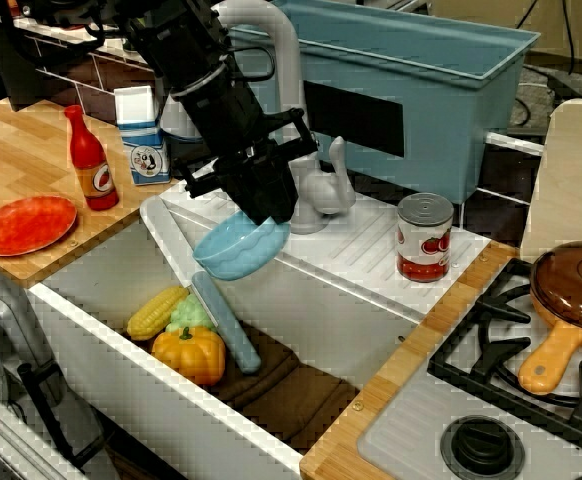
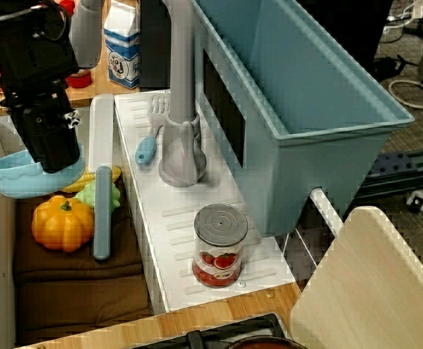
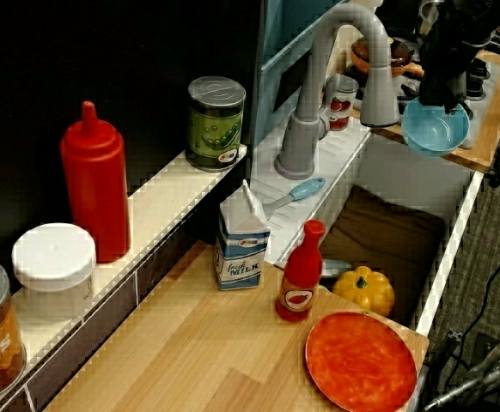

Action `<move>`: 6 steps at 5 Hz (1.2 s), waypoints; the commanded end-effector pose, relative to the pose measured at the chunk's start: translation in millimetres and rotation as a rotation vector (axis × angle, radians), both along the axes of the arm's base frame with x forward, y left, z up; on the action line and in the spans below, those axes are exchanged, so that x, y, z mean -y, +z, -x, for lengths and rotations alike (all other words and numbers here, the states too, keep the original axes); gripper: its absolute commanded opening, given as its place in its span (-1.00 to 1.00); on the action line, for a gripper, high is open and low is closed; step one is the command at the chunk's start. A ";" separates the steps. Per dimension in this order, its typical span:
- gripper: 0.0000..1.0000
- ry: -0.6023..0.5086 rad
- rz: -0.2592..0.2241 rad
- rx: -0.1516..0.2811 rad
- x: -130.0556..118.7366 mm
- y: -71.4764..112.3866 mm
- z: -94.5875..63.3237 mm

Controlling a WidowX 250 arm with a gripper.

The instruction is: Lift bowl

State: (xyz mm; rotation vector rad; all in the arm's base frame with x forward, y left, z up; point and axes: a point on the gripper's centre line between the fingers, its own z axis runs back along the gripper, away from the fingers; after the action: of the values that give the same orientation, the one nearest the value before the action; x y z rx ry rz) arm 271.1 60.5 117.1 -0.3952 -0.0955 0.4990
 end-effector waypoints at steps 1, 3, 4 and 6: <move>-1.00 0.006 -0.032 0.073 -6.5 19.5 1.0; -1.00 0.010 -0.029 0.078 -8.0 20.2 0.3; -1.00 0.015 -0.028 0.078 -8.7 19.9 -0.4; -1.00 0.020 -0.024 0.081 -11.3 22.8 -1.7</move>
State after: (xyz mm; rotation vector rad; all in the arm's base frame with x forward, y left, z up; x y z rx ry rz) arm 268.7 65.4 125.5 -0.4019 -0.1294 0.5076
